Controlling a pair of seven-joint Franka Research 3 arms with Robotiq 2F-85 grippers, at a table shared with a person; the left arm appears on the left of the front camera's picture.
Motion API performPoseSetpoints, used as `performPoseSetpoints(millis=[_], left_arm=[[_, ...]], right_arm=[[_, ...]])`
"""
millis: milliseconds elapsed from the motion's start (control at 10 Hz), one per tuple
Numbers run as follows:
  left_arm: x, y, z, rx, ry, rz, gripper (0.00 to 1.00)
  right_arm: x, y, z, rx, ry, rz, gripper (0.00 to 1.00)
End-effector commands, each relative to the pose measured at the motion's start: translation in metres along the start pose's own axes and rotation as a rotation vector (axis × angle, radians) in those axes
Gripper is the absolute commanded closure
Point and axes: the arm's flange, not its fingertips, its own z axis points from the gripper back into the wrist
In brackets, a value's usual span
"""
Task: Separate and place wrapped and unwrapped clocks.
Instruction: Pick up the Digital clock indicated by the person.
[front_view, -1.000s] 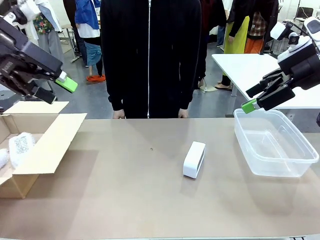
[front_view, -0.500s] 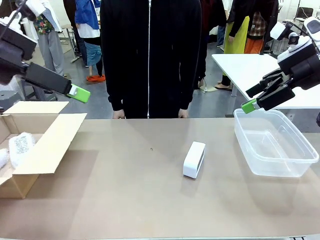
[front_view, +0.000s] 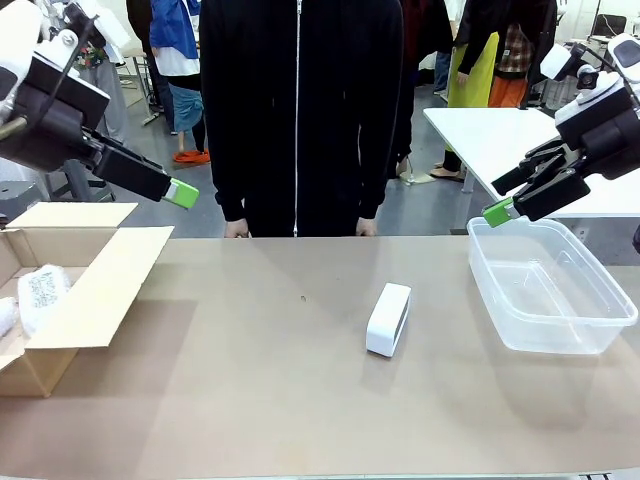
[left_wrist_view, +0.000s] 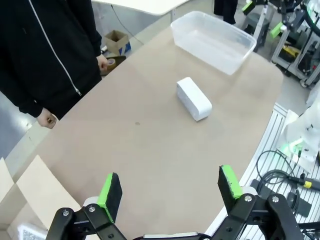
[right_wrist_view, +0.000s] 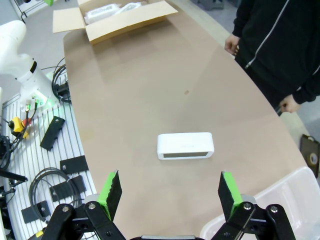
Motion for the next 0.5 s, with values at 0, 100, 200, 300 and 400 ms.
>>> performPoseSetpoints(millis=[0,100,200,300,400], left_arm=[[-0.0285,0.0031,0.0032,0.03,0.048,-0.052,0.0],[-0.0264,0.0062,0.0059,0.045,0.08,-0.069,0.0],[-0.0258,0.006,0.0066,0.035,0.079,-0.06,0.0],[-0.0247,0.0075,0.0066,0.046,0.082,-0.064,0.0],[-0.022,0.0105,0.0068,0.064,0.078,-0.048,0.0]], right_arm=[[0.0007,-0.0015,-0.0016,0.02,-0.023,0.005,0.0],[0.0007,-0.0015,-0.0016,0.02,-0.023,0.005,0.0],[0.0007,-0.0015,-0.0016,0.02,-0.023,0.005,0.0],[0.0007,-0.0015,-0.0016,0.02,-0.023,0.005,0.0],[0.0007,-0.0015,-0.0016,0.02,-0.023,0.005,0.0]])
